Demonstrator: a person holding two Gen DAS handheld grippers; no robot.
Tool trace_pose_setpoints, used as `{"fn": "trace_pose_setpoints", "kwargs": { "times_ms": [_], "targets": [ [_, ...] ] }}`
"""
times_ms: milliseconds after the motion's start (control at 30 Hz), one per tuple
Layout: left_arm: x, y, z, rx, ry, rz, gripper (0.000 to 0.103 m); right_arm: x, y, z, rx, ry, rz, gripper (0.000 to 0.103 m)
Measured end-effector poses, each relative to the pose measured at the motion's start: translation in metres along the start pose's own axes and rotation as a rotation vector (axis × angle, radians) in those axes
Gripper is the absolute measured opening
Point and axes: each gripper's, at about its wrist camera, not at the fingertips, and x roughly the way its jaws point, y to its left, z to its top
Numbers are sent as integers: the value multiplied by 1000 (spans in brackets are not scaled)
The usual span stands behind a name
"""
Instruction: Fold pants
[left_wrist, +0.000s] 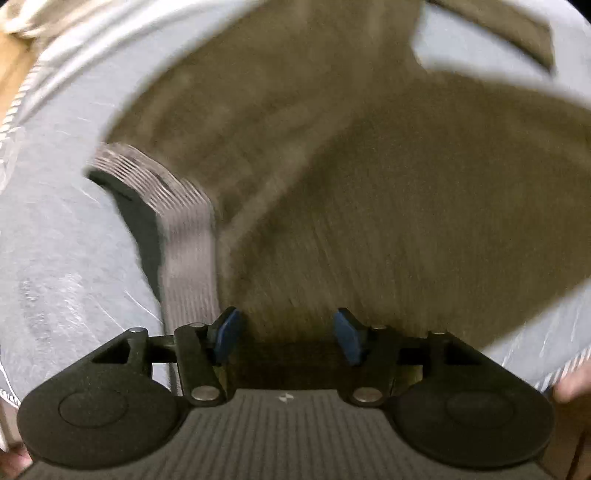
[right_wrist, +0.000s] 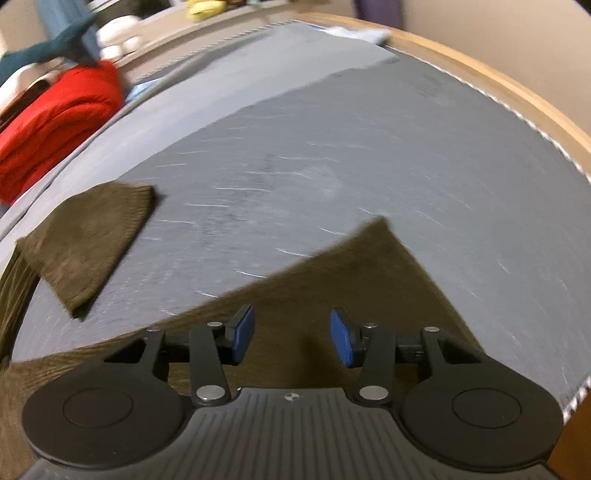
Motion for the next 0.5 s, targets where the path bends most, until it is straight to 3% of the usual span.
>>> {"fn": "trace_pose_setpoints", "kwargs": {
  "times_ms": [67,100,133,233,367,500],
  "targets": [
    [-17,1,9,-44,-85,-28,60,0,22,1,-52,-20,36,32],
    [-23,1,14,-59,-115,-41,53,1,33,3,-80,-28,55,21],
    [-28,-3,20,-72,-143,-50,47,3,47,5,-113,-38,78,16],
    [-34,-21,43,-70,-189,-70,9,9,87,12,-179,-68,143,16],
    [-37,-54,79,-55,-253,-81,8,16,143,19,-252,-95,228,17],
    [-37,-86,119,-94,-332,-103,8,33,201,21,-347,-94,283,28]
  ]
}}
